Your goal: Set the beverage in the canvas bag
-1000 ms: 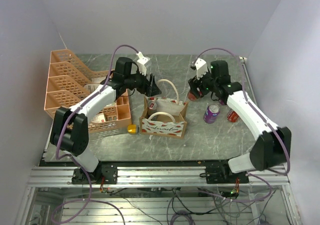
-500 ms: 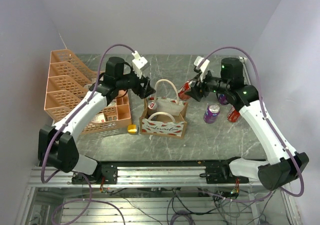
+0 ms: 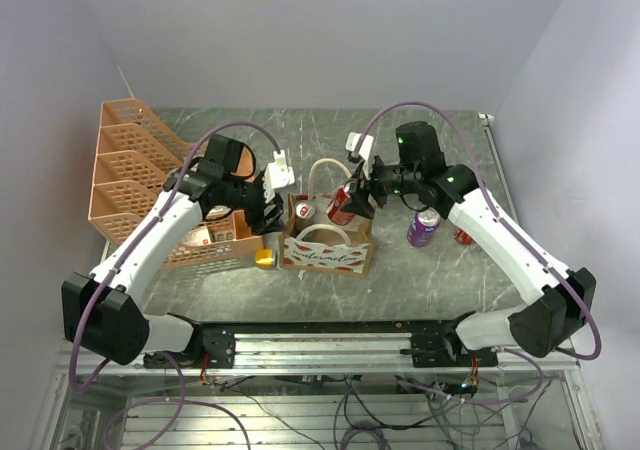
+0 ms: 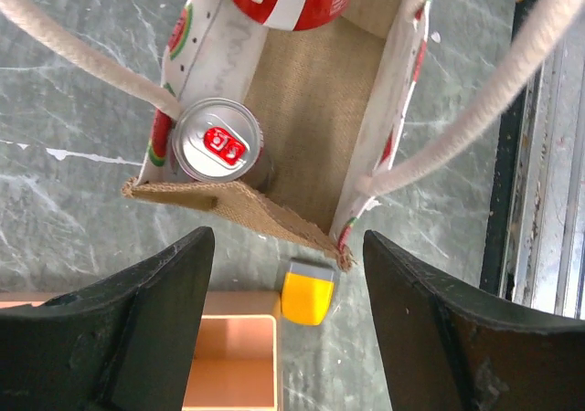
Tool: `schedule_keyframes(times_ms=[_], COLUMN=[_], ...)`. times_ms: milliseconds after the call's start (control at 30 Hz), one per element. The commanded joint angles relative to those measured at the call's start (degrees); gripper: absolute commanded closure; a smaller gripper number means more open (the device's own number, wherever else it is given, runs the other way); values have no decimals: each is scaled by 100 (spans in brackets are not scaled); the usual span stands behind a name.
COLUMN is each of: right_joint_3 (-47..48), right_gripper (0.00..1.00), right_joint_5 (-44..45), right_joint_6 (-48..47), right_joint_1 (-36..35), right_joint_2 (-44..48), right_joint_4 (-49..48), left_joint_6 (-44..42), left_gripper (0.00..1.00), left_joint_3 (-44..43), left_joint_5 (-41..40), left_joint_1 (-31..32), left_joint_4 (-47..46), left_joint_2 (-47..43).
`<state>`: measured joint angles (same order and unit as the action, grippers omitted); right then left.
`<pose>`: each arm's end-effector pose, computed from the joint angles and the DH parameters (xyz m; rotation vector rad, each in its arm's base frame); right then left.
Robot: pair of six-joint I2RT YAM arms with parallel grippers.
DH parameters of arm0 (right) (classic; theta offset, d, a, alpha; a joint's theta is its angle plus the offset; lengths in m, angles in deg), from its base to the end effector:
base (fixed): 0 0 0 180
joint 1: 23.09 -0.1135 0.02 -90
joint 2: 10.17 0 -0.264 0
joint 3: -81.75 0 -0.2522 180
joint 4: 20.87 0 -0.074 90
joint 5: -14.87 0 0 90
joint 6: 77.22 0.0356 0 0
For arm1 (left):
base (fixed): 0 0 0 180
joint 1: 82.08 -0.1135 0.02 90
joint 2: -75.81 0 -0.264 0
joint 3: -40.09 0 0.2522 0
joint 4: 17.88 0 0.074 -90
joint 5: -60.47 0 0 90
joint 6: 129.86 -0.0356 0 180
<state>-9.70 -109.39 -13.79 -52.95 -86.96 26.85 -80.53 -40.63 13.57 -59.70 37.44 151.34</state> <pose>0.2418 0.1619 0.3612 -1.3005 1.7167 0.6866 0.2398 -0.1250 0.3152 1.4483 1.7459 -0.7461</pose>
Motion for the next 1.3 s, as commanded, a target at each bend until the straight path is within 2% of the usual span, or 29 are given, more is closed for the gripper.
schedule_keyframes(times_ms=[0, 133, 200, 333, 433, 567, 833, 1000, 1067, 1133, 1267], right_joint_3=[305, 317, 334, 326, 358, 339, 396, 353, 373, 395, 408], right_gripper=[100, 100, 100, 100, 100, 100, 100, 100, 100, 100, 100], right_joint_5=[-97, -115, -65, -28, 71, 4, 24, 111, 164, 139, 200], right_joint_6=[-52, -184, -309, -435, -511, -477, -472, -285, -188, -168, -130], right_joint_1=[-194, -331, -373, -414, -446, -459, -495, -496, -495, -499, -531], right_joint_2=[-87, -240, -338, -484, -618, -727, -952, -966, -1028, -1103, -1187], right_joint_4=[-531, -439, -335, -284, -264, -326, -252, -418, -452, -447, -467], left_joint_6=[-486, -252, -382, -1729, -2540, -2608, -1651, -1705, -1755, -1735, -1907], left_gripper=[23, 23, 23, 19, 18, 22, 27, 41, 57, 67, 74], left_joint_3=[7, 129, 180, 158, 39, -258, -121, 38, 135, 252, 341], left_joint_5=[205, 304, 627, 1541, 1824, 1934, 1556, 1442, 1326, 1162, 826], left_joint_1=[82, 82, 75, 74, 110, 247, 642, 798, 888, 988, 1242], left_joint_4=[309, -141, -115, 839, 1488, 1741, 447, 313, 238, 112, 191], left_joint_2=[-240, -284, -268, -179, 34, 320, 47, -203, -323, -443, -539])
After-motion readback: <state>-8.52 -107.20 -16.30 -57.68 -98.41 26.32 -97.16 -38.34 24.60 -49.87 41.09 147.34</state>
